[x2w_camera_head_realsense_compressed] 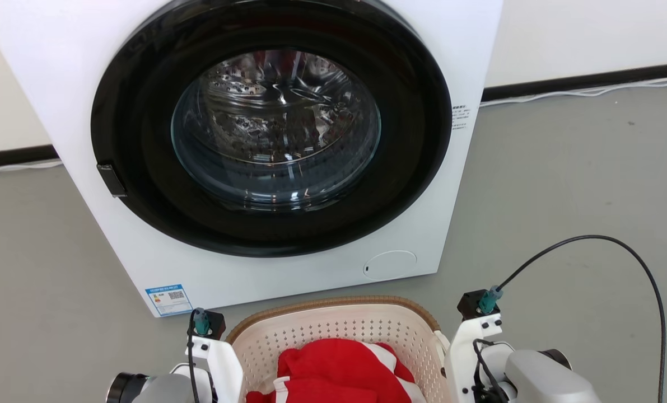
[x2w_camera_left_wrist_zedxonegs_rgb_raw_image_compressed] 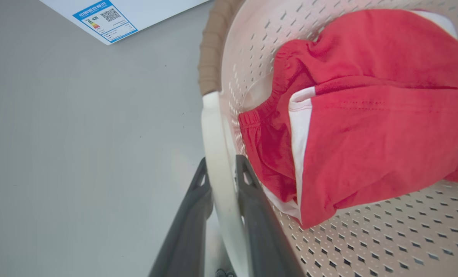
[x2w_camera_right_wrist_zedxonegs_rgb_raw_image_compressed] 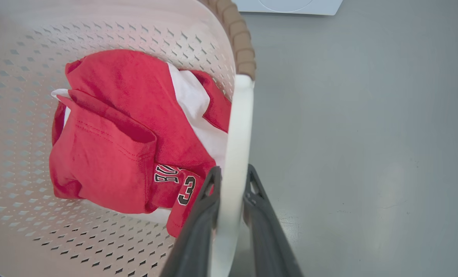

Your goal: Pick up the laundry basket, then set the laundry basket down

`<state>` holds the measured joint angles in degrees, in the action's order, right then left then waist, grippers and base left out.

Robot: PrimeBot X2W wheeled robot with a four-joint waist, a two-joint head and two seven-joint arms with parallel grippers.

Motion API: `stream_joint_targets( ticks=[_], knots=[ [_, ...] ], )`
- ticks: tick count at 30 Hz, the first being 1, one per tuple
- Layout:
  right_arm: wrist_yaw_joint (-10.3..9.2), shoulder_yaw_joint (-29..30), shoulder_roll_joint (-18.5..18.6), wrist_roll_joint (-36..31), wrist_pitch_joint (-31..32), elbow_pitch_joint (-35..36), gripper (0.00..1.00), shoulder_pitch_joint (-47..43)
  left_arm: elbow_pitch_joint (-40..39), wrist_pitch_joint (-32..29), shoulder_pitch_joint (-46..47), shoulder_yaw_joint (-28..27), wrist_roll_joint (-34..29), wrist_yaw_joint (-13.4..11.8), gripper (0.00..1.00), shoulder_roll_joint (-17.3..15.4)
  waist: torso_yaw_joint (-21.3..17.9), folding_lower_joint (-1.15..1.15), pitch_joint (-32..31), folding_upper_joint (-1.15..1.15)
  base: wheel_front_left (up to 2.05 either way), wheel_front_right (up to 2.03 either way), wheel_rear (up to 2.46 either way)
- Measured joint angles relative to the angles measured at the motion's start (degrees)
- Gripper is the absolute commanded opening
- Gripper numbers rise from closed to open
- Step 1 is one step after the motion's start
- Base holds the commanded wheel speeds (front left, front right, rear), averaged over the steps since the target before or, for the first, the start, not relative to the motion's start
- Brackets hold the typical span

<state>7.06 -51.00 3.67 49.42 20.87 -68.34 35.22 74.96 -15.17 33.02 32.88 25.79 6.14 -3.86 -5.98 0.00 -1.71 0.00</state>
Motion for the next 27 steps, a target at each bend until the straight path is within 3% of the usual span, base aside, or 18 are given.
stream_joint_targets(
  ticks=[27],
  knots=[
    [-0.01, -4.7, 0.7, 4.8, 0.9, -0.2, 0.0, 0.2, 0.2, -1.0, -0.1, 2.8, 3.0, 0.5, 0.0, 0.4, 0.7, 0.0, -1.7, 0.0, 0.0, 0.0, 0.0]
  ],
)
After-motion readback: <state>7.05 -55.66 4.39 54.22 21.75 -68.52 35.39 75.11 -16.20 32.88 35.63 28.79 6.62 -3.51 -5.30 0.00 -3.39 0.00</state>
